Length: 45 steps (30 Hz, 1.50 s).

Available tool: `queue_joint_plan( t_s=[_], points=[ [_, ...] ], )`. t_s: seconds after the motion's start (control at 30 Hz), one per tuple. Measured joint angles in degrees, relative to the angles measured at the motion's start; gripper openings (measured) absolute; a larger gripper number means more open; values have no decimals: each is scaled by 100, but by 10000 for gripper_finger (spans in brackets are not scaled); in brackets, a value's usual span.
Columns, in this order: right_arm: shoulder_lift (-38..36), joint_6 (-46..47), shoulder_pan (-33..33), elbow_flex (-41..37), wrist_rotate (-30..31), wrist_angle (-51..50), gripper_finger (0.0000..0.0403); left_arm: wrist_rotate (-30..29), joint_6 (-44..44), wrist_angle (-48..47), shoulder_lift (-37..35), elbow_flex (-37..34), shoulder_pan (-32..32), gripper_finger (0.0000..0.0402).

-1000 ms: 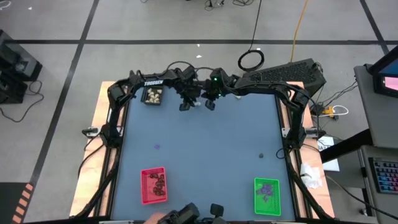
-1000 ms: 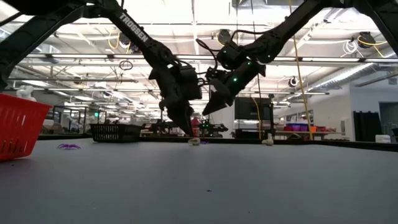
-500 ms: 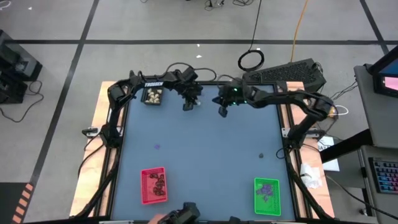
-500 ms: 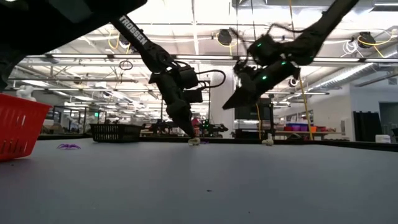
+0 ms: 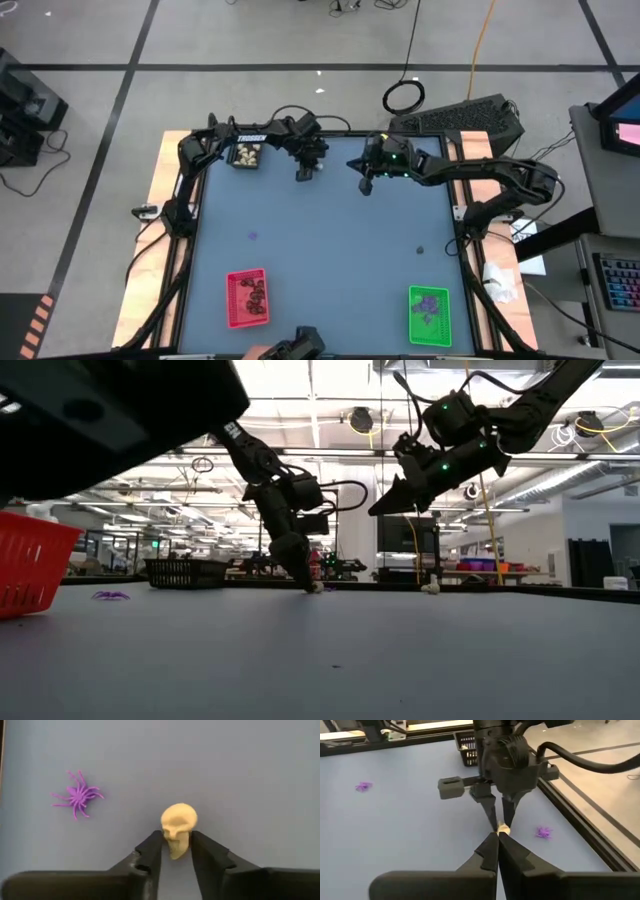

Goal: Sort Halloween decoration
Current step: Put the white skull toy into the black bin

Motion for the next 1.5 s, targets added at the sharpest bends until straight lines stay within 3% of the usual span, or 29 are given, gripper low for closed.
queue_joint_plan(
  t_s=[0.23, 0.43, 0.7, 1.03, 1.17, 1.3, 1.5],
  points=[
    [0, -13, 81, -2, 267, -17, 0, -68, -8, 43, 0, 0, 0, 14],
    [2, -39, 83, -2, 269, -19, 0, -153, -104, -4, -102, -2, -21, 8],
    [3, -124, 83, -2, 269, -87, 0, -469, -444, -441, -852, -2, -31, 2],
    [7, -216, 132, -2, 249, -131, 0, -1382, -1042, -2338, -2108, -33, 147, 1],
    [7, -304, 177, -2, 249, -131, 0, -1898, -1463, -3004, -2512, -375, 392, 1],
    [7, -321, 182, -2, 232, -129, 0, -2035, -1902, -3218, -2883, -1011, 850, 1],
    [7, -321, 181, -2, 232, -124, 0, -2039, -2252, -2660, -2946, -1839, 1587, 0]
  ],
)
